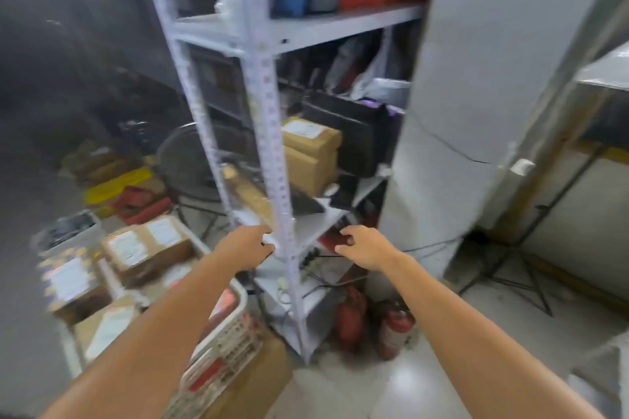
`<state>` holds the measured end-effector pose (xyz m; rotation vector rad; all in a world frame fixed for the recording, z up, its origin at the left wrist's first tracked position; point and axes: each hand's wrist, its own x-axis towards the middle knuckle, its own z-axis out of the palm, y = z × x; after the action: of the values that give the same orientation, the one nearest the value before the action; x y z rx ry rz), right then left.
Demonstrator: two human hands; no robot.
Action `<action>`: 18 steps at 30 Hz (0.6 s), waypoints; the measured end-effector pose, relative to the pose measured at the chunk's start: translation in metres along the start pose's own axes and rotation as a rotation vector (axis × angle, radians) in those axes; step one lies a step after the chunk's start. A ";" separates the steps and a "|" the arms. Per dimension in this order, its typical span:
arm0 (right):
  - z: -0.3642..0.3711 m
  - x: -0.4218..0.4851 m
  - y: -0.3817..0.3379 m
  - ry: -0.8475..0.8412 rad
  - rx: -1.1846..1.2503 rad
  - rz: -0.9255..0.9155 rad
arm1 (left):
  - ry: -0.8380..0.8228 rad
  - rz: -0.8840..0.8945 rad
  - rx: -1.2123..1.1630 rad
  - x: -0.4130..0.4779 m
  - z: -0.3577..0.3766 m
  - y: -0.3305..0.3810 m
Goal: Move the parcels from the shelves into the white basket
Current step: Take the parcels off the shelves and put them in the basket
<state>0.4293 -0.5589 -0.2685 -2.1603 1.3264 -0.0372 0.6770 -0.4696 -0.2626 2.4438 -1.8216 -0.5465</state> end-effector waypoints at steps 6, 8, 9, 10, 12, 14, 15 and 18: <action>-0.075 -0.064 0.147 0.162 0.071 0.307 | -0.068 0.301 0.024 0.055 0.024 0.172; -0.094 -0.085 0.190 0.204 0.067 0.412 | -0.086 0.397 0.050 0.077 0.036 0.227; -0.102 -0.095 0.210 0.225 0.077 0.469 | -0.110 0.440 0.069 0.089 0.043 0.255; -0.108 -0.106 0.230 0.253 0.094 0.523 | -0.135 0.484 0.083 0.101 0.049 0.282; -0.117 -0.131 0.265 0.316 0.136 0.627 | -0.188 0.589 0.106 0.121 0.063 0.334; -0.122 -0.158 0.295 0.366 0.158 0.735 | -0.225 0.688 0.118 0.137 0.081 0.383; -0.123 -0.172 0.309 0.384 0.167 0.789 | -0.241 0.730 0.128 0.143 0.090 0.405; -0.119 -0.222 0.344 0.462 0.240 0.944 | -0.296 0.862 0.163 0.146 0.118 0.473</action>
<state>0.0033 -0.5445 -0.2820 -1.1900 2.3422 -0.3107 0.2420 -0.7314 -0.2952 1.4237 -2.8331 -0.6984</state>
